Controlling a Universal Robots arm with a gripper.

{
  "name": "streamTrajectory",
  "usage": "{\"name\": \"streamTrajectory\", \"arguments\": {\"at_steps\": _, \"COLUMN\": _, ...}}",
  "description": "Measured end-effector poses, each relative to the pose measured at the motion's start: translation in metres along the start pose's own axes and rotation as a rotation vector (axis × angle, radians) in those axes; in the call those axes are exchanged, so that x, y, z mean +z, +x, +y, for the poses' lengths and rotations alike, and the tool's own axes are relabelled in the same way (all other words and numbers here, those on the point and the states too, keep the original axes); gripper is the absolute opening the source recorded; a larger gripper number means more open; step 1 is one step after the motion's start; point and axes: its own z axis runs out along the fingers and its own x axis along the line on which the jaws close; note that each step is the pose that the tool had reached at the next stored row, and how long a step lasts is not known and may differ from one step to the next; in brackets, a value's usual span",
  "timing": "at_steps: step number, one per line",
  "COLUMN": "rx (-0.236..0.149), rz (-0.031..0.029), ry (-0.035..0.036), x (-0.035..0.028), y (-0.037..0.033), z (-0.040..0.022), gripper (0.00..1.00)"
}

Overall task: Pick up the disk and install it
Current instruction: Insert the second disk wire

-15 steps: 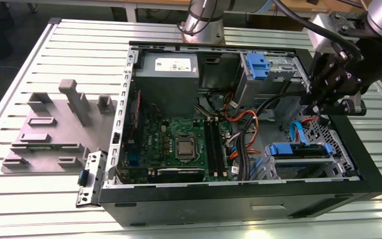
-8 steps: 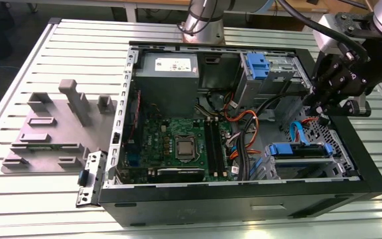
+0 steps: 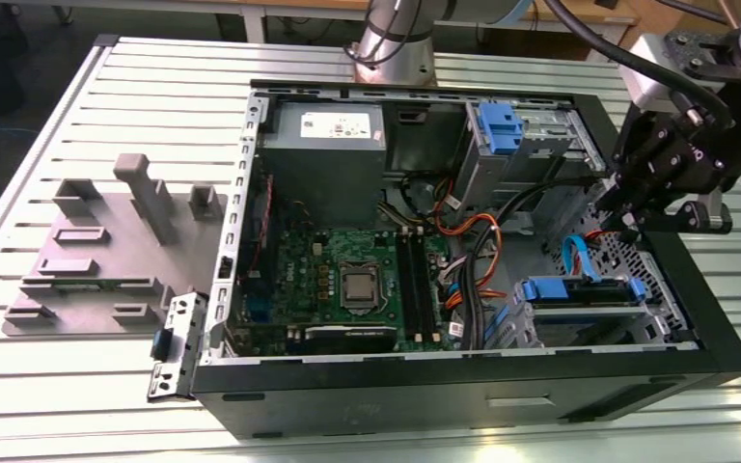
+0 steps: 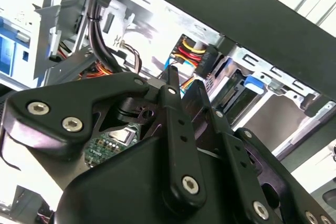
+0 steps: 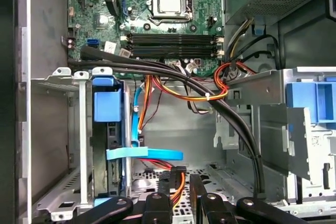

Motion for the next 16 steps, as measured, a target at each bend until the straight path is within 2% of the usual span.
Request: {"name": "streamTrajectory", "arguments": {"at_steps": 16, "rx": 0.001, "rz": 0.0000, "ry": 0.0002, "x": -0.0006, "y": 0.0043, "z": -0.0007, "gripper": 0.29}}
